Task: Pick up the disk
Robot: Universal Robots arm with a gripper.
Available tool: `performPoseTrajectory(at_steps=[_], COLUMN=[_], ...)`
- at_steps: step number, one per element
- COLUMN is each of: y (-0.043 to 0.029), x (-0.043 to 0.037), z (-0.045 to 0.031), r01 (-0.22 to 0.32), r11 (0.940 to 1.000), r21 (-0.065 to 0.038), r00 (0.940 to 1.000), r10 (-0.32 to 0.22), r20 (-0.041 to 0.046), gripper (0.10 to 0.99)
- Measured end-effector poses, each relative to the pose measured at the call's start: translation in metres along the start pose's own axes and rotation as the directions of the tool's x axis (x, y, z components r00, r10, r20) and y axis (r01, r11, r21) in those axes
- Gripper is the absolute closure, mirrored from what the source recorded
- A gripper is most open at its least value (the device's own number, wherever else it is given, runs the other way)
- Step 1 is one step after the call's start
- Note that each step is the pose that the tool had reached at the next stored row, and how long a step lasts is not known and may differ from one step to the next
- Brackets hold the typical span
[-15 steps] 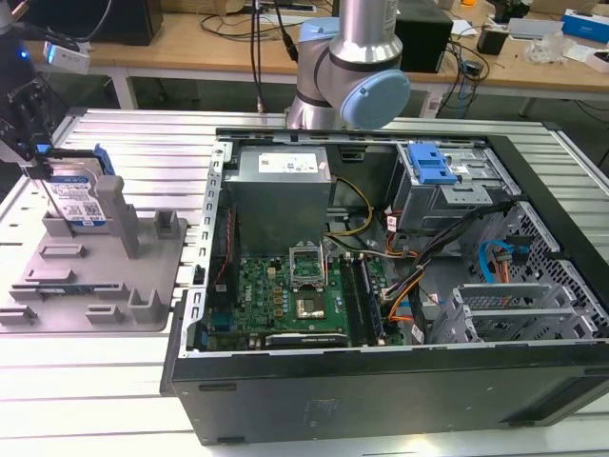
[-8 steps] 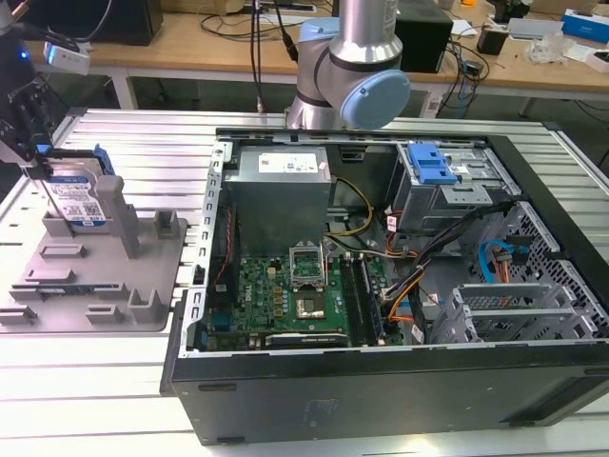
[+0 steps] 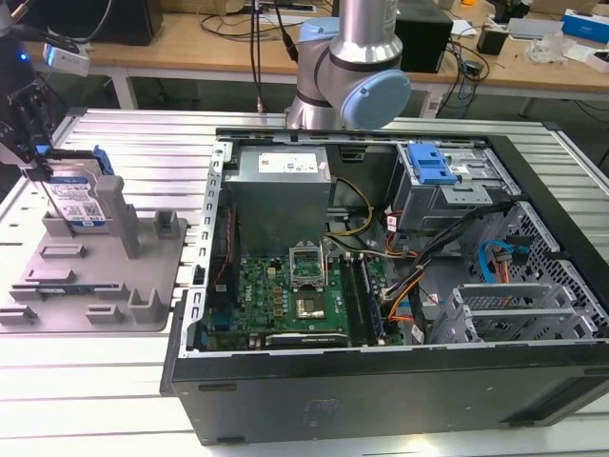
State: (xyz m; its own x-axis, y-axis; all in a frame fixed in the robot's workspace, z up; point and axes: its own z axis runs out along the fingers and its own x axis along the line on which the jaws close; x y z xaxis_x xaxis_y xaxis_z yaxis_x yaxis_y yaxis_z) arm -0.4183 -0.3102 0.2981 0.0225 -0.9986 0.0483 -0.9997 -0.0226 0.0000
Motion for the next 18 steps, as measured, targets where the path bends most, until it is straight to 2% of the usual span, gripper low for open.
performPoseTrajectory(at_steps=[3,5,11,18], y=[0.0000,0.0000,0.0000,0.0000], x=[0.0000,0.0000,0.0000,0.0015], z=[0.0001,0.0002,0.0003,0.0001], r01=[0.000,0.000,0.000,0.000], r11=[1.0000,1.0000,1.0000,1.0000], r21=[0.000,0.000,0.000,0.002], r00=[1.0000,1.0000,1.0000,0.9998], r10=[0.000,0.000,0.000,0.000], r20=[0.0001,0.0000,0.0002,0.0201], gripper=[0.678,0.718,0.718,0.718])
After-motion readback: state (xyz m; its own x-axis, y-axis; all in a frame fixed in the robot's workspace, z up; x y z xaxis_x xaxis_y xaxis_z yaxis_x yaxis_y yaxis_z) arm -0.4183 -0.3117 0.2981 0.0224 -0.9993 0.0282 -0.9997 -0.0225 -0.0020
